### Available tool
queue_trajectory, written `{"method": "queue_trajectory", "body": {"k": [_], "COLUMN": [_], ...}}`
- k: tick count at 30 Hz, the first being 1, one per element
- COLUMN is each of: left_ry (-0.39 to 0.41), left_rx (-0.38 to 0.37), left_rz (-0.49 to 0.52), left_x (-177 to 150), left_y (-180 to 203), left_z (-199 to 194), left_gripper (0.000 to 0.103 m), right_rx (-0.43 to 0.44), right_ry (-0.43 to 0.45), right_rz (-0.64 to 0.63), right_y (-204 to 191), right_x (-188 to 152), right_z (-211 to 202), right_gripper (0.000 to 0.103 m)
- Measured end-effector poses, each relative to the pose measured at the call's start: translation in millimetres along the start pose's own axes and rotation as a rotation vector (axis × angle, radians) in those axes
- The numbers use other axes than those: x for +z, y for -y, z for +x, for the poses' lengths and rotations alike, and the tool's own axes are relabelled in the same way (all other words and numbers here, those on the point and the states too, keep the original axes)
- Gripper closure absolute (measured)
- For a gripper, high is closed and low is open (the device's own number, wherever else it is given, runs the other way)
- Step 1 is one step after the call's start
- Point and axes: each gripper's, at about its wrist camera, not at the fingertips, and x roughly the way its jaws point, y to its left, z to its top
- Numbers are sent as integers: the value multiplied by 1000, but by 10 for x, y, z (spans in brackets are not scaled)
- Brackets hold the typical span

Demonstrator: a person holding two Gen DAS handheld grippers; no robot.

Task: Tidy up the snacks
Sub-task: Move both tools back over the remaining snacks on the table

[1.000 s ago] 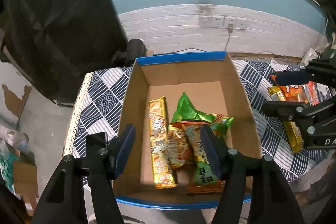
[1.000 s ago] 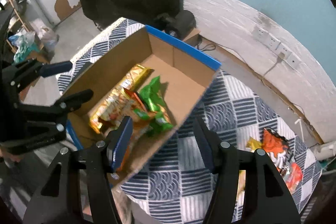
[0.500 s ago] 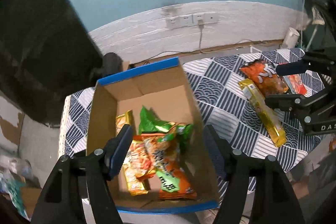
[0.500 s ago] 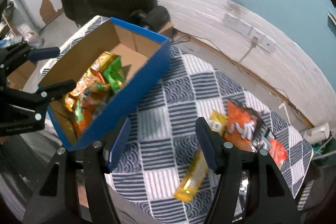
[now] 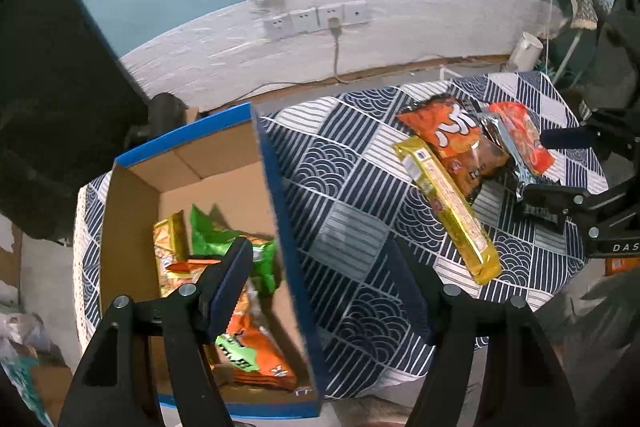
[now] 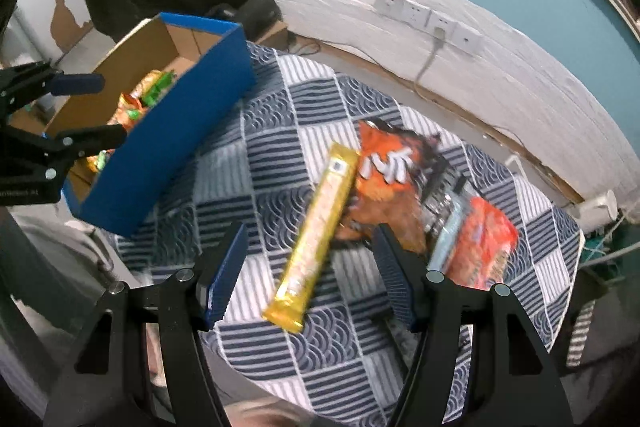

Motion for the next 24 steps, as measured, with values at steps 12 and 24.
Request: {"method": "queue_trajectory", "body": {"k": [12, 24], "left_ry": [-74, -139], "left_rx": [-45, -72], "left_rz": [92, 141], "left_x": [106, 196], "left_y": [576, 1056], "left_z": [319, 701], "left_gripper": [31, 30], "right_rx": [-54, -52], "right_ry": [-64, -145], "right_rz": [40, 67], "right_y": [510, 858], "right_x": [-371, -688], "right_z": [168, 526], "right_gripper": [38, 38]}}
